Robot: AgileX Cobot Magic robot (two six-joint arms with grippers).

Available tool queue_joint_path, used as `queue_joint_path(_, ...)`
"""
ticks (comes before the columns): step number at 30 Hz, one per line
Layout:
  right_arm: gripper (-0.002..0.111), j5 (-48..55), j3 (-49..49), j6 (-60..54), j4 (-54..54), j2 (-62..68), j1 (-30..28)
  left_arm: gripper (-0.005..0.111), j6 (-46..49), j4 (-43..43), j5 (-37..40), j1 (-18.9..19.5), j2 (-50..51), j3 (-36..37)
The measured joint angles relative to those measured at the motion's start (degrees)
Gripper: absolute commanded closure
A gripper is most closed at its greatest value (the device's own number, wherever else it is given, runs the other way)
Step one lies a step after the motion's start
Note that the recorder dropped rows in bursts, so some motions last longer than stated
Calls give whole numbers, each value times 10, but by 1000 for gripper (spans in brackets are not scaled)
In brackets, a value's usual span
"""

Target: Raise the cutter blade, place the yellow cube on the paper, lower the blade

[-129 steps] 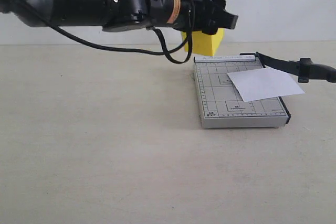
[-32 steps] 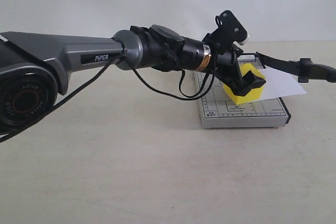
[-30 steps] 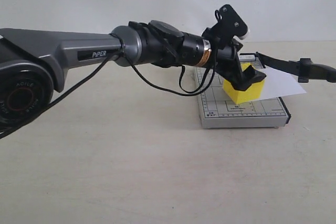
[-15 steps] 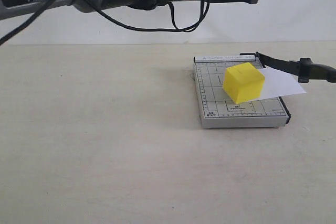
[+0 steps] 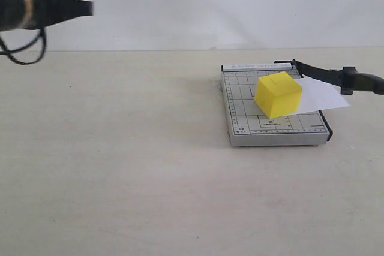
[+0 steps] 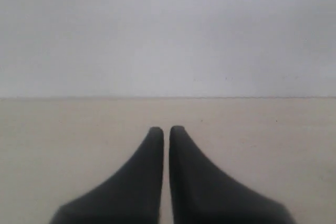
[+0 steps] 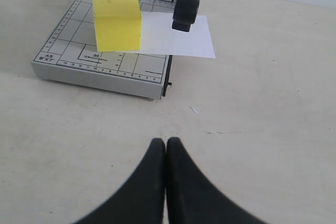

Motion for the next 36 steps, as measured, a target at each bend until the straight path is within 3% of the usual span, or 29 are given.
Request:
queue_joint_path(2, 108, 0, 0, 0, 0, 0, 0, 102, -2, -13, -169, 128, -1, 5)
queue_joint_path(5, 108, 0, 0, 0, 0, 0, 0, 102, 42, -11, -336, 272, -5, 5)
queue_joint_path(7, 108, 0, 0, 0, 0, 0, 0, 102, 50, -77, -365, 348, -17, 5)
queue_joint_path(9, 108, 0, 0, 0, 0, 0, 0, 102, 55, -117, -356, 400, -34, 5)
queue_joint_path(12, 108, 0, 0, 0, 0, 0, 0, 102, 60, -120, -303, 404, -80, 10)
queue_joint_path(13, 108, 0, 0, 0, 0, 0, 0, 102, 61, -133, -209, 385, -120, 11)
queue_joint_path(14, 108, 0, 0, 0, 0, 0, 0, 102, 61, -133, -62, 362, -163, 9)
queue_joint_path(15, 108, 0, 0, 0, 0, 0, 0, 102, 64, -124, -7, 356, -180, 8)
queue_joint_path(16, 108, 0, 0, 0, 0, 0, 0, 102, 97, -101, 98, 351, -215, 5)
queue_joint_path(17, 108, 0, 0, 0, 0, 0, 0, 102, 124, -93, 132, 351, -226, 5)
queue_joint_path(18, 108, 0, 0, 0, 0, 0, 0, 102, 216, -85, 164, 351, -251, 5)
queue_joint_path(20, 108, 0, 0, 0, 0, 0, 0, 102, 319, -113, 143, 349, -289, 5)
queue_joint_path(23, 108, 0, 0, 0, 0, 0, 0, 102, 335, -160, 72, 349, -330, 5)
queue_joint_path(26, 108, 0, 0, 0, 0, 0, 0, 102, 313, -177, -58, 349, -373, 21)
queue_joint_path(30, 108, 0, 0, 0, 0, 0, 0, 102, 223, -182, -145, 347, -414, 46)
queue_joint_path(36, 108, 0, 0, 0, 0, 0, 0, 102, 7, -186, -136, 379, -427, 126)
